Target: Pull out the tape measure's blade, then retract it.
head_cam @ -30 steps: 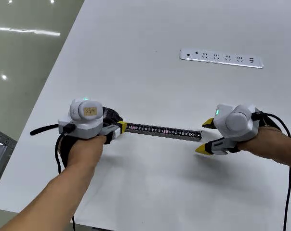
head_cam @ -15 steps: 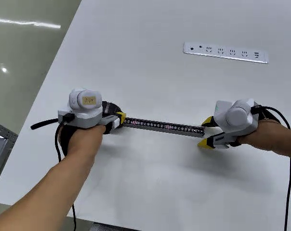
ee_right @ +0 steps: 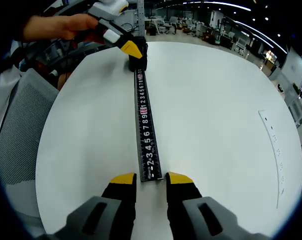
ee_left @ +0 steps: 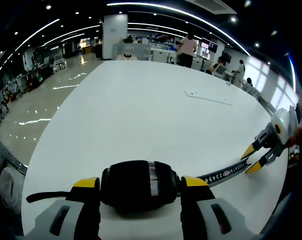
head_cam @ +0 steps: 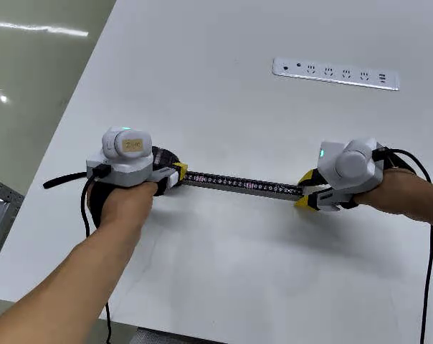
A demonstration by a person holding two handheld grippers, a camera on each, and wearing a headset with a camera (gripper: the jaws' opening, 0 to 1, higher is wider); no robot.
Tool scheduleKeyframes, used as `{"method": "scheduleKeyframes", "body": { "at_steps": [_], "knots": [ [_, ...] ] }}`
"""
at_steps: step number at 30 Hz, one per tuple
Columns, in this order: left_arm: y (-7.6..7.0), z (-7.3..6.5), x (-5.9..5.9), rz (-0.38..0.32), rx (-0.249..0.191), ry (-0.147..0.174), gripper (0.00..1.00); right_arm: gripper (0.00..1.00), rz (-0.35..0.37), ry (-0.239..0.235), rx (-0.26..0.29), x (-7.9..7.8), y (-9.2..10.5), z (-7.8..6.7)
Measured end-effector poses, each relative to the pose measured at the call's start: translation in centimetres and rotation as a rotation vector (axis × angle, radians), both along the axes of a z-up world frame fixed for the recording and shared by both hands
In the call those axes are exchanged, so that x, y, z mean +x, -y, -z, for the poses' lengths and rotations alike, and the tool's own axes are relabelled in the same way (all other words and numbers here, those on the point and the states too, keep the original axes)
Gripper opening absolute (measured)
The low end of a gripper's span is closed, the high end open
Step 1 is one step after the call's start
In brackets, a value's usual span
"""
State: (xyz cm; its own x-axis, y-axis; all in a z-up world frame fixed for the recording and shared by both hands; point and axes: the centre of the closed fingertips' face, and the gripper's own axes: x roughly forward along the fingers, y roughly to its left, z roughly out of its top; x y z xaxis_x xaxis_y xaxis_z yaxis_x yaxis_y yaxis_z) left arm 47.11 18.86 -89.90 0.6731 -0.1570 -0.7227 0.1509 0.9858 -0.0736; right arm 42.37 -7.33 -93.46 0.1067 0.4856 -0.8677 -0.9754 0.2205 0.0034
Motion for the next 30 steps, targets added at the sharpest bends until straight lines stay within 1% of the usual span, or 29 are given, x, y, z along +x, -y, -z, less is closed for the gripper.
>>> {"method": "scheduleKeyframes", "body": {
  "at_steps": [4, 7, 13, 18, 25, 29, 30],
  "knots": [
    [0.0, 0.03, 0.04, 0.001, 0.003, 0.001, 0.62, 0.19, -0.013, 0.0, 0.0, -0.16, -0.03, -0.05],
    [0.0, 0.04, 0.02, 0.003, 0.004, 0.0, 0.62, 0.17, -0.008, -0.005, 0.0, -0.19, 0.0, -0.04],
    [-0.03, 0.08, 0.04, 0.003, 0.008, 0.002, 0.62, 0.16, -0.011, -0.007, -0.002, -0.14, 0.03, 0.02],
    [-0.07, 0.13, 0.05, 0.008, 0.018, 0.006, 0.62, 0.15, -0.031, -0.01, -0.013, -0.07, 0.0, 0.05],
    [-0.09, -0.01, 0.03, 0.012, 0.027, 0.026, 0.61, 0.14, -0.058, -0.01, -0.022, -0.02, 0.0, 0.09],
    [-0.14, -0.05, 0.07, 0.018, 0.035, 0.034, 0.6, 0.14, -0.062, -0.009, -0.024, -0.01, 0.01, 0.09],
    [-0.12, -0.06, 0.1, 0.014, 0.031, 0.035, 0.6, 0.14, -0.06, -0.009, -0.024, -0.02, -0.03, 0.1]
  ]
}}
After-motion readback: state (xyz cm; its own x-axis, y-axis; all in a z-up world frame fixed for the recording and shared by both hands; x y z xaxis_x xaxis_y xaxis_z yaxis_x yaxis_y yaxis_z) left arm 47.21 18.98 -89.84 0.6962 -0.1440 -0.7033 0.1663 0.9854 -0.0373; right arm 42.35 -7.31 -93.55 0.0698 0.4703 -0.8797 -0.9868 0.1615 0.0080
